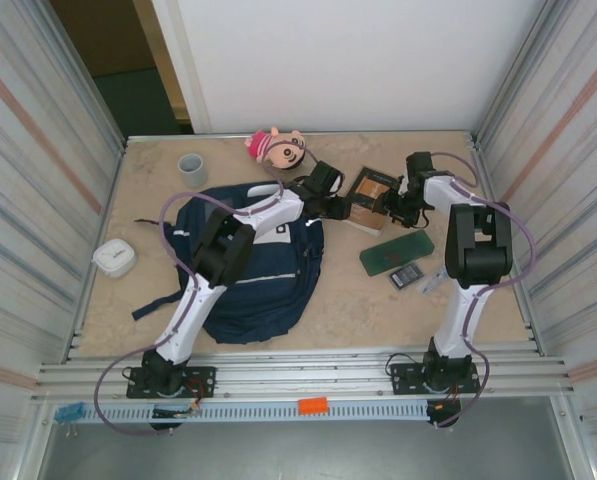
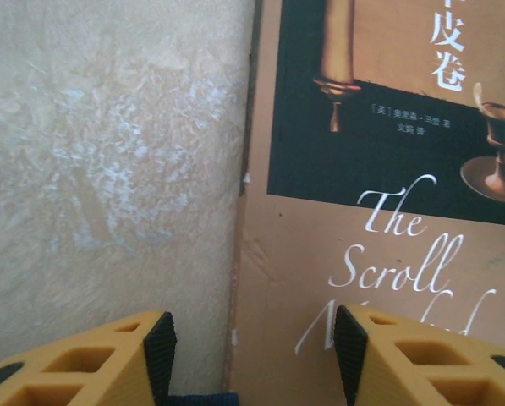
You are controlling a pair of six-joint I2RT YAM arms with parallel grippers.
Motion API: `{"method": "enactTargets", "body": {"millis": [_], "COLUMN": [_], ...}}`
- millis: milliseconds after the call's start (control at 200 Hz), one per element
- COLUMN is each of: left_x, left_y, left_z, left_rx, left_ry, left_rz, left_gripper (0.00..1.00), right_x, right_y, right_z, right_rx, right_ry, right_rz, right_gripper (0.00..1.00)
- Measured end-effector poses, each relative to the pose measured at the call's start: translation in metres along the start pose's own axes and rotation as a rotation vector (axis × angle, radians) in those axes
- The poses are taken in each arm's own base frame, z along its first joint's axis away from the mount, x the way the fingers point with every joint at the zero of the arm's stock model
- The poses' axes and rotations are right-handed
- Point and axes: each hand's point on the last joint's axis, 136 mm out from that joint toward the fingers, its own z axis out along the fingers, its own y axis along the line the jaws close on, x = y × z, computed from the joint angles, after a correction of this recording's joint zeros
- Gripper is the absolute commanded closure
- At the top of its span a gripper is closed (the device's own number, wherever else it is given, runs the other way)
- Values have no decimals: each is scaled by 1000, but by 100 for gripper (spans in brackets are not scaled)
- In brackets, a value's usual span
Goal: Pack the student bag
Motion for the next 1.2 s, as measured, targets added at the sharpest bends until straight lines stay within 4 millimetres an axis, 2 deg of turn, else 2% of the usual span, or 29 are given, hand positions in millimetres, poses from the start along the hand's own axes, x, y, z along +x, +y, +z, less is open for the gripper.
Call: {"method": "enactTargets", "body": {"millis": [70, 220, 336, 391, 496, 551, 606, 702, 807, 902, 992, 1107, 1147, 1198], "left_x": [2, 8, 16, 21, 37, 44, 48, 40, 23, 4, -10, -9, -5, 2], "left_y": [-8, -22, -25, -29, -39, -46, -51, -55, -47, -40, -34, -27, -25, -22], "left_z": [0, -1, -2, -5, -16, -23, -29, -37, -40, -42, -39, -26, -19, -10], "left_rx": [45, 118, 151, 166, 189, 194, 192, 184, 146, 110, 86, 65, 62, 57], "left_ry": [11, 41, 47, 52, 72, 80, 79, 49, 11, -29, -60, -54, -42, -24], "left_rz": [-5, -5, -1, 2, 9, 11, 8, 13, 9, 2, -4, -10, -12, -14], "left_gripper": [48, 50, 49, 48, 47, 47, 46, 46, 45, 45, 46, 48, 48, 49], "right_x": [5, 4, 7, 13, 34, 43, 45, 37, 25, 17, 11, 14, 17, 16], "right_y": [-3, -3, -7, -9, -15, -19, -20, -23, -22, -19, -19, -25, -28, -28], "right_z": [10, 10, 9, 7, -3, -11, -19, -30, -36, -36, -27, -10, -2, -2], "right_rx": [9, 10, 14, 17, 26, 35, 37, 32, 27, 23, 26, 40, 50, 49], "right_ry": [25, 20, 7, 4, 23, 40, 39, 11, -11, -22, -13, 24, 43, 44], "right_rz": [7, 9, 0, -8, -11, 1, 5, 18, 25, 22, 23, 33, 37, 42], "right_gripper": [50, 57, 57, 55, 40, 38, 37, 37, 37, 37, 38, 42, 45, 51]}}
